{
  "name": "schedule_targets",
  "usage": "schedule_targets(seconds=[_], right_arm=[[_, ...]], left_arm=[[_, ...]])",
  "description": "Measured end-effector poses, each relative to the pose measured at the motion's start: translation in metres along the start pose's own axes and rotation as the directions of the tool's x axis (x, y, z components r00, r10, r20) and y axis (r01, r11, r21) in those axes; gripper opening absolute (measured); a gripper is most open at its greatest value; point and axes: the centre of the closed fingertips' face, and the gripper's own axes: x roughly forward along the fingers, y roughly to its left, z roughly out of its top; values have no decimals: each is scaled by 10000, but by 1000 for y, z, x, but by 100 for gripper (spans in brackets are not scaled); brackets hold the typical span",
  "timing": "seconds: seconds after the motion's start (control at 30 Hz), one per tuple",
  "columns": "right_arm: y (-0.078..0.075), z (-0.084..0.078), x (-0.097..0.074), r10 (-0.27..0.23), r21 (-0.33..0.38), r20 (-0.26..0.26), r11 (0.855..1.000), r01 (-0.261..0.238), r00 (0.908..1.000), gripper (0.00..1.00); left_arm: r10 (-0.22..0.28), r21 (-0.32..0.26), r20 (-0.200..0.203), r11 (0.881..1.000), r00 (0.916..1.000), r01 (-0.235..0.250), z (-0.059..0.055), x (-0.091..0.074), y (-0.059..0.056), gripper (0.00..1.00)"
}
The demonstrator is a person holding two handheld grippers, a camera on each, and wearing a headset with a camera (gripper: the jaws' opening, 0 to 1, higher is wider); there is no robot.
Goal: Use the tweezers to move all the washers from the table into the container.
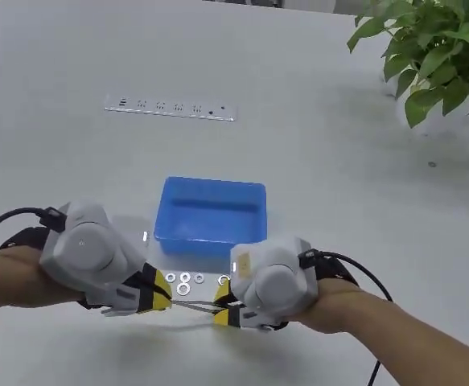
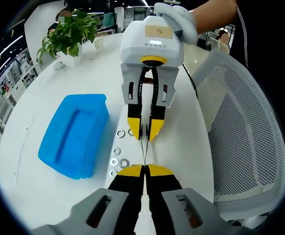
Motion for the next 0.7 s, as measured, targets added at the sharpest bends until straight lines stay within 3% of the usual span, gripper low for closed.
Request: schedule_targets(seconds=[0.27, 0.7], right_arm=[[5, 4, -7, -85, -78, 135, 9999, 86, 9999, 11], [3, 19, -18, -519, 40, 582, 9987, 518, 9970, 11]], left_arm=[[-61, 223, 234, 9997, 9997, 56, 15, -9, -4, 5], [231, 432, 1051, 9987, 9942, -277, 46, -30, -7, 5]])
